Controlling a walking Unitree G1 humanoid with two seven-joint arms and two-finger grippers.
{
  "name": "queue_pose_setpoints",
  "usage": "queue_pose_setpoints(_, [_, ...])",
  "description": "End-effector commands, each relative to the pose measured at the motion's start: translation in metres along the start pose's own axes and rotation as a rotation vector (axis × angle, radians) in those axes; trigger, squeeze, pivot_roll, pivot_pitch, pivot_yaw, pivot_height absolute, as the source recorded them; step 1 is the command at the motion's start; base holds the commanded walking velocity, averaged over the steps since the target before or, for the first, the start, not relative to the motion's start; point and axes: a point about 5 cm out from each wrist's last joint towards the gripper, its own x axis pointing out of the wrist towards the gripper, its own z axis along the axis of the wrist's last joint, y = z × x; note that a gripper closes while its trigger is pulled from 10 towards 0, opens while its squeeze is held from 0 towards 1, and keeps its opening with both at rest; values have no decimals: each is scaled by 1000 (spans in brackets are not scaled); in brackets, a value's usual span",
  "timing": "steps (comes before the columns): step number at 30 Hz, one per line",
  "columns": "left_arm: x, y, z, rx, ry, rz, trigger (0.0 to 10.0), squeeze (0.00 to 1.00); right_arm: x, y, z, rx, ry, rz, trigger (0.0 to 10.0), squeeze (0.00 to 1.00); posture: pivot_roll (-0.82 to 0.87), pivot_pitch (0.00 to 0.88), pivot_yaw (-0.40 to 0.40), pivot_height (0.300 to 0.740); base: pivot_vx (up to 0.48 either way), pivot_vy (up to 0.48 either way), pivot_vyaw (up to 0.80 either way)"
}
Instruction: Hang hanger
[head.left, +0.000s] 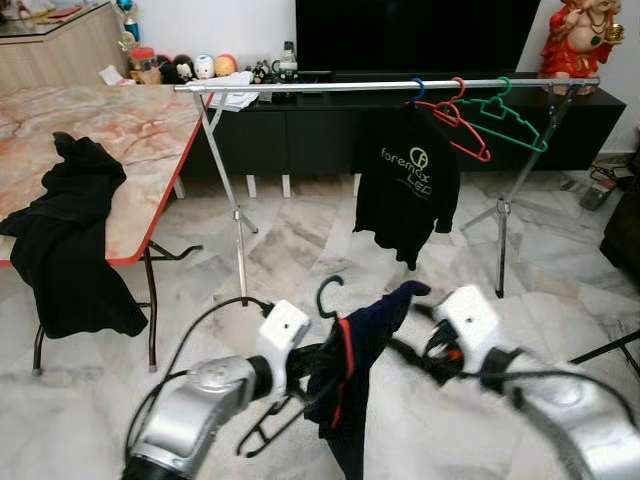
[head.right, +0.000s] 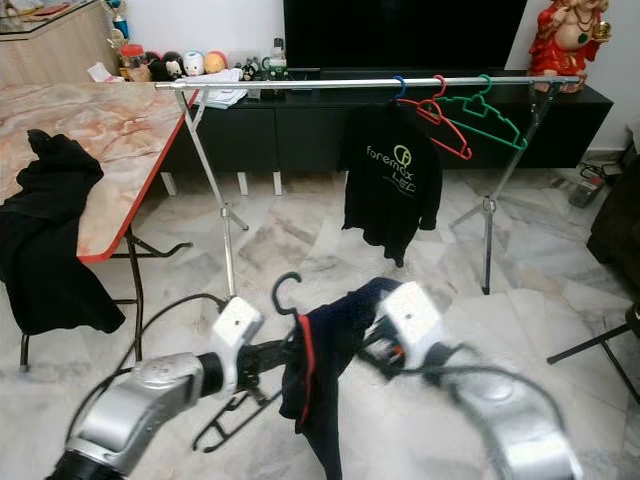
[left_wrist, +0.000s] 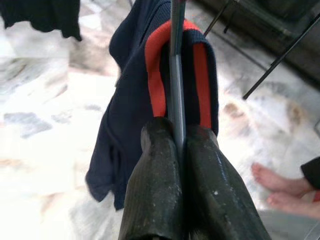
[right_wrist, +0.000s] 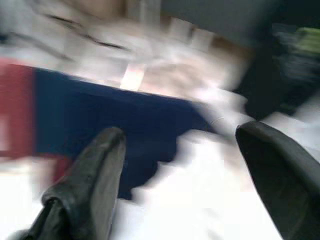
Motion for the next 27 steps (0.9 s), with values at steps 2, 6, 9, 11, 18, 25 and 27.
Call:
queue_pose_setpoints(2, [-2,-5,8,43,-47,-38,10000,0,-4,-13,4,-31,-25,-35,10000,890,18,87,6,740,0,0,0])
queue_pose_setpoints(6, [-3,-5,5,83,-27,-56,10000,0,-3,-8,3,-85,-13,77,10000,0,10,92,13,740,0,0,0])
queue_pose_setpoints(9, [-7,-4,5,118,-16,-93,10000,0,0,1,1,-186,11,250,10000,0,7,90,14,740,0,0,0])
queue_pose_setpoints(11, [-12,-5,7,133,-24,-129,10000,0,-2,3,-1,-251,16,380,10000,0,8,92,12,740,0,0,0])
queue_pose_setpoints(18, [-18,-14,1,206,29,-295,10000,0,-2,5,20,-317,-82,619,10000,0,-5,97,7,740,0,0,0])
queue_pose_setpoints(25, [-23,-16,0,277,44,-374,10000,0,-10,-5,11,-356,-22,773,10000,0,-23,98,-4,740,0,0,0])
queue_pose_setpoints(27, [-23,-17,1,328,31,-401,10000,0,-11,-3,5,-357,10,843,10000,0,-24,97,-18,740,0,0,0])
